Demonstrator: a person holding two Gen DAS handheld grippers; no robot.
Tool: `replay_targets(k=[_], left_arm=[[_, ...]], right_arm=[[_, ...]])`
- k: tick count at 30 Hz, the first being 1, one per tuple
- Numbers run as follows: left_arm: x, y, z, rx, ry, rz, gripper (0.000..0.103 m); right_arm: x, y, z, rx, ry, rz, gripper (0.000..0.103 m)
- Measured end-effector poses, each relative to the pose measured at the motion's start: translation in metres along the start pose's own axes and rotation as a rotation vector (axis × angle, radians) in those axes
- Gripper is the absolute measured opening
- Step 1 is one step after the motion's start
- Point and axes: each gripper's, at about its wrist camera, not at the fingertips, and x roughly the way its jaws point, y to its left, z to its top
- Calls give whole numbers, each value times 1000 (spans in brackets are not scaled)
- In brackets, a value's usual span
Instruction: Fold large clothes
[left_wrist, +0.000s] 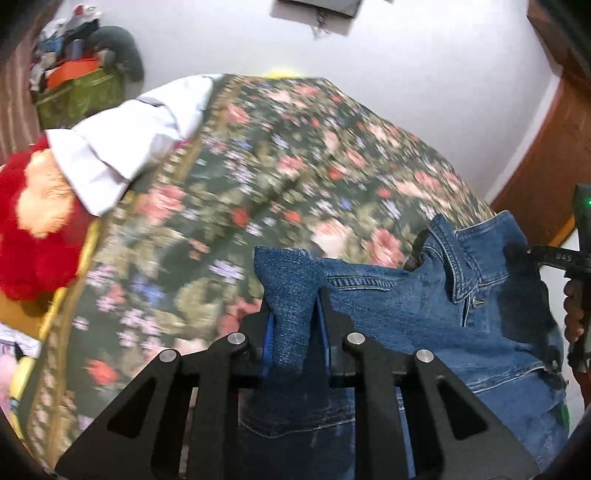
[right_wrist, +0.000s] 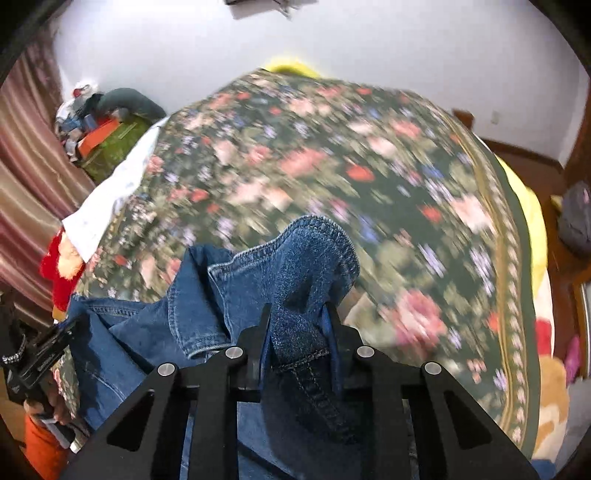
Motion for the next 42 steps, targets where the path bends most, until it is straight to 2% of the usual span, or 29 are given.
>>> replay_targets(k=[2, 6, 9, 13, 16, 17, 19, 21, 23, 24, 26, 28, 32, 34, 38, 42], left_arm=[[-6, 10, 3, 1, -17, 38, 18], [-8, 34, 2, -24, -13, 100, 17], [6, 43, 0, -17, 38, 155, 17], [30, 44, -6, -4, 118, 239, 17], [35, 46, -7, -22, 131, 247, 20], [34, 46, -7, -26, 137, 250, 23], [29, 46, -5, -28, 155, 261, 24], [21, 41, -2, -19, 161, 278, 24], [4, 34, 2, -4, 144, 290, 28], [-4, 29, 4, 2, 134, 288, 31], [-26, 17, 8, 25, 101, 282, 45], [-48, -1, 10, 61, 62, 277, 51], [-82, -44, 8, 153, 22, 243, 62], [-96, -70, 2, 199, 0, 209, 66], [-113, -118, -15, 273, -6, 118, 76], [-114, -164, -39, 329, 12, 38, 78]], right_arm=[[14, 12, 12, -5, -6, -1, 22], [41, 25, 29, 25, -17, 50, 21], [56, 48, 33, -14, -26, 58, 21], [68, 61, 23, -65, -26, -43, 22], [64, 56, 17, -116, -6, -66, 23], [62, 53, 15, -131, 16, -73, 26], [57, 48, 10, -170, 79, -88, 38], [41, 41, 3, -208, 82, -148, 70], [18, 34, -5, -241, 37, -234, 79], [7, 32, -9, -252, 22, -245, 79], [-21, 22, -18, -254, 10, -247, 79], [-49, 11, -27, -229, -2, -232, 79], [-121, -15, -55, -131, -36, -139, 80], [-150, -26, -71, -93, -55, -108, 81], [-202, -46, -111, -35, -108, -85, 91], [-238, -72, -156, 15, -125, -80, 92]])
